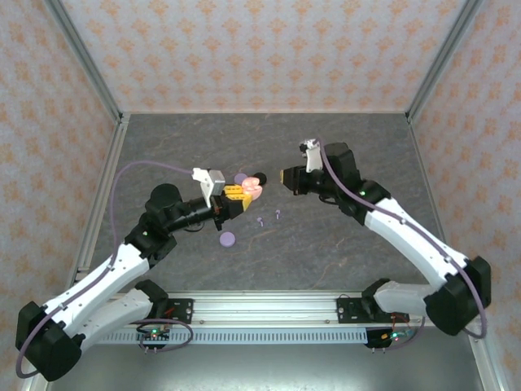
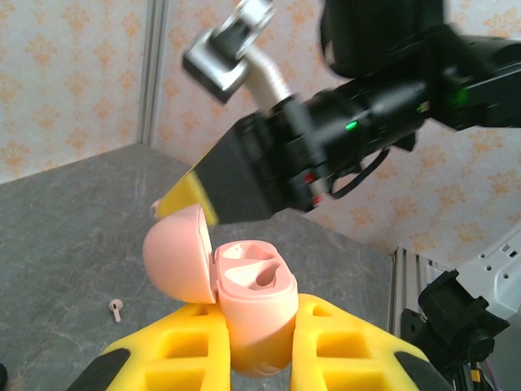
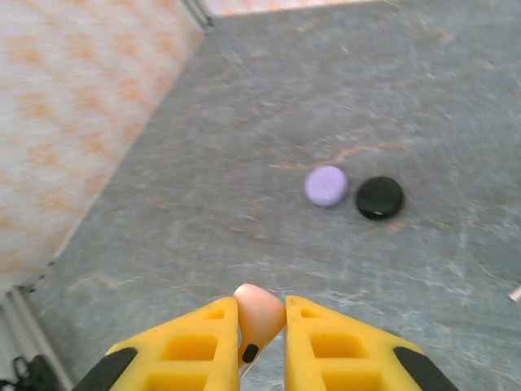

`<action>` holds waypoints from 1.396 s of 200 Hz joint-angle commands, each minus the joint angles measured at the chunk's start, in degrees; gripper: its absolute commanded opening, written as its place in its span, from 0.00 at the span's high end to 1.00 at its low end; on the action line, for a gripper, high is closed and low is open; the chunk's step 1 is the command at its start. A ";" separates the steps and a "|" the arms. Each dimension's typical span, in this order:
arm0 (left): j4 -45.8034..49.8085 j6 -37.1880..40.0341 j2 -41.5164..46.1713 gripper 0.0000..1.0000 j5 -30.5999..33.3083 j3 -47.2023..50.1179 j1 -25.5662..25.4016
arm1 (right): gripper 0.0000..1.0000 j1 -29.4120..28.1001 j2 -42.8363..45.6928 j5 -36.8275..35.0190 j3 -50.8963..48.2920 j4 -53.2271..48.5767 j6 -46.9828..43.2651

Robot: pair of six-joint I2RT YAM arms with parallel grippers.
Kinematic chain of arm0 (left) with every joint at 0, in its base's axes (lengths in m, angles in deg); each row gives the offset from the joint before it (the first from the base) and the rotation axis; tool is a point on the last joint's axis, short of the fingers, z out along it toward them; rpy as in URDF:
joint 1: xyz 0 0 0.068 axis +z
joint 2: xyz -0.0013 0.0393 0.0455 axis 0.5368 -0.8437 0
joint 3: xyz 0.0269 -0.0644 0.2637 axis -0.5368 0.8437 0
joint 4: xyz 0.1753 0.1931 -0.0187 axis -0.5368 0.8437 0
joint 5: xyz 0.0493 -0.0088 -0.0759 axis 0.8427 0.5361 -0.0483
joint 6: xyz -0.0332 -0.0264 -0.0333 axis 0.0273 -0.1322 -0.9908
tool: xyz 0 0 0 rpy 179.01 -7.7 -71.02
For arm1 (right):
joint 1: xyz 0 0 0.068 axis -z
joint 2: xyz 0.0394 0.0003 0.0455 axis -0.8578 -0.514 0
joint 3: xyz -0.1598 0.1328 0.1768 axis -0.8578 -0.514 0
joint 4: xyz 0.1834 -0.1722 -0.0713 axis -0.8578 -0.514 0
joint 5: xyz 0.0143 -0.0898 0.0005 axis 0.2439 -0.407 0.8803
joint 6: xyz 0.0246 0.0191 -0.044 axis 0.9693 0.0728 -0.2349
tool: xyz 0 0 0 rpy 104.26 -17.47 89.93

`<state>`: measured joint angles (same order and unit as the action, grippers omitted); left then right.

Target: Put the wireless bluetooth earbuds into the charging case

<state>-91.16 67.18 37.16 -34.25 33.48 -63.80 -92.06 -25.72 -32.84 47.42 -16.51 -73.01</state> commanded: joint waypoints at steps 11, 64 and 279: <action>-3.72 -0.30 -1.91 1.00 -0.79 -0.88 -1.35 | 0.83 -3.25 7.30 4.00 -2.01 5.95 -2.33; -4.60 -0.05 -3.96 1.00 -1.30 -1.68 -2.59 | 0.83 -9.97 10.56 4.13 -0.16 6.99 -7.05; -4.32 0.38 -3.38 1.00 -1.22 -2.18 -3.69 | 0.83 -13.06 5.19 1.25 1.45 3.21 -9.56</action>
<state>-92.66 67.22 32.53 -34.68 33.46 -67.03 -104.67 -20.50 -32.03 47.77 -12.84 -81.75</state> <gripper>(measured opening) 0.153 0.169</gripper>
